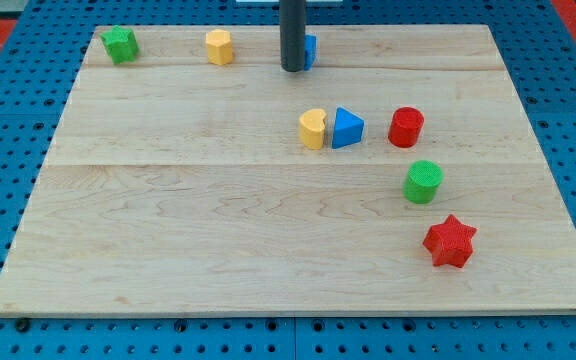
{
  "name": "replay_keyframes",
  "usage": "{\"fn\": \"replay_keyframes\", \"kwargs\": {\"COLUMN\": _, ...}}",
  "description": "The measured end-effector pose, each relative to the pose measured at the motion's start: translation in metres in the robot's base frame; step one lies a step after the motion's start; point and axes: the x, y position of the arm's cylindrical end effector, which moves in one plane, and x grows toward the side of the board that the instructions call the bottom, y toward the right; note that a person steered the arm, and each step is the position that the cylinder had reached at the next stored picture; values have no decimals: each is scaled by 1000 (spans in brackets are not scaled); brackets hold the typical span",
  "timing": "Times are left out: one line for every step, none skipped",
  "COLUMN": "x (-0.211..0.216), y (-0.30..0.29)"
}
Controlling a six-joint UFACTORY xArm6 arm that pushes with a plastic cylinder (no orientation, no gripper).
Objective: Slide the red circle above the yellow heart
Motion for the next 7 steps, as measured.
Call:
{"fn": "replay_keyframes", "kwargs": {"x": -11, "y": 15}}
{"fn": "replay_keyframes", "kwargs": {"x": 7, "y": 21}}
{"fn": "replay_keyframes", "kwargs": {"x": 23, "y": 21}}
{"fn": "replay_keyframes", "kwargs": {"x": 23, "y": 21}}
{"fn": "replay_keyframes", "kwargs": {"x": 23, "y": 24}}
{"fn": "replay_keyframes", "kwargs": {"x": 23, "y": 24}}
{"fn": "replay_keyframes", "kwargs": {"x": 23, "y": 40}}
